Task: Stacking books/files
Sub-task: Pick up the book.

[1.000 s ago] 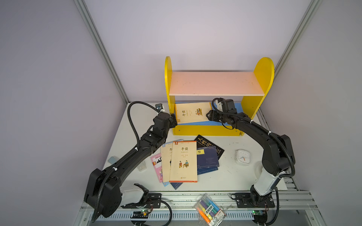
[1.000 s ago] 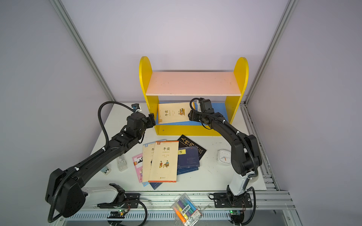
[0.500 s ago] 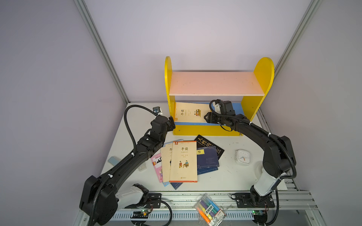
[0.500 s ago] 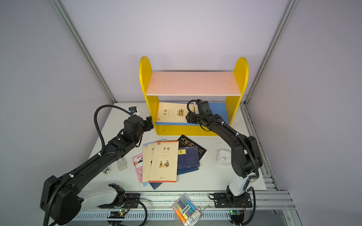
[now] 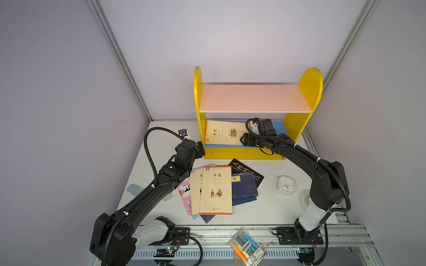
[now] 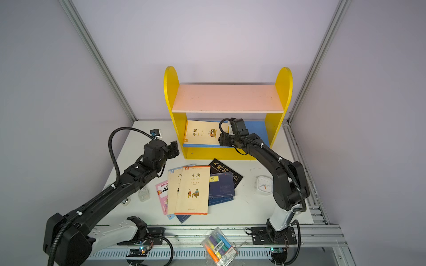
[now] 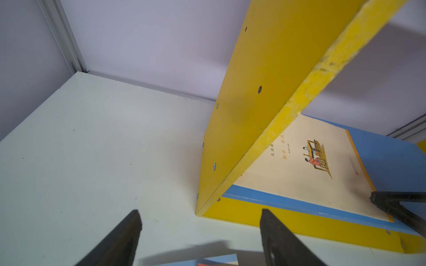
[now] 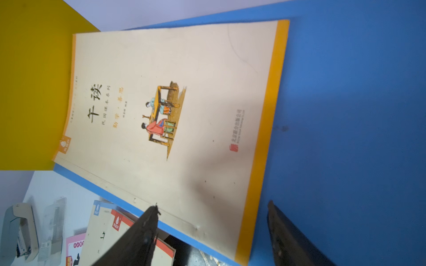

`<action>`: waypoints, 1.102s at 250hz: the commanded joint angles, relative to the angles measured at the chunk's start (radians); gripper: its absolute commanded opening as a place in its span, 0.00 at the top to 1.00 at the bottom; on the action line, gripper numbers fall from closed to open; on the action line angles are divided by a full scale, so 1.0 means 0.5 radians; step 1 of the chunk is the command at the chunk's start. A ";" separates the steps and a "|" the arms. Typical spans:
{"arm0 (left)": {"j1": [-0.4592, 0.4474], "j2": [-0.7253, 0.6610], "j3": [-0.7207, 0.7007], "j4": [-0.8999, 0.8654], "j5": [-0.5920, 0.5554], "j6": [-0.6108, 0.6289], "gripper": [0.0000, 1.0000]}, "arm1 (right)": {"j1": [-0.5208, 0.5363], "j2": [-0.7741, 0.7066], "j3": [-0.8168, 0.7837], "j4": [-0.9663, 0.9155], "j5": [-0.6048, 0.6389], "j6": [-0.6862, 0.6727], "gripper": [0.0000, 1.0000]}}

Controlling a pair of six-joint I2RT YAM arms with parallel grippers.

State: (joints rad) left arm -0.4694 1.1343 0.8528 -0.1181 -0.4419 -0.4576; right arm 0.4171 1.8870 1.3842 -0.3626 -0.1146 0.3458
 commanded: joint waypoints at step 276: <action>-0.236 0.279 -0.529 -0.098 0.662 -0.521 0.16 | 0.507 0.015 -0.706 0.626 -0.265 0.466 0.35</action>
State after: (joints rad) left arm -0.5858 1.2530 0.5835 -0.1909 -0.1200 -0.6914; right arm 0.6693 1.8610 1.0161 -0.1581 -0.2531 0.5545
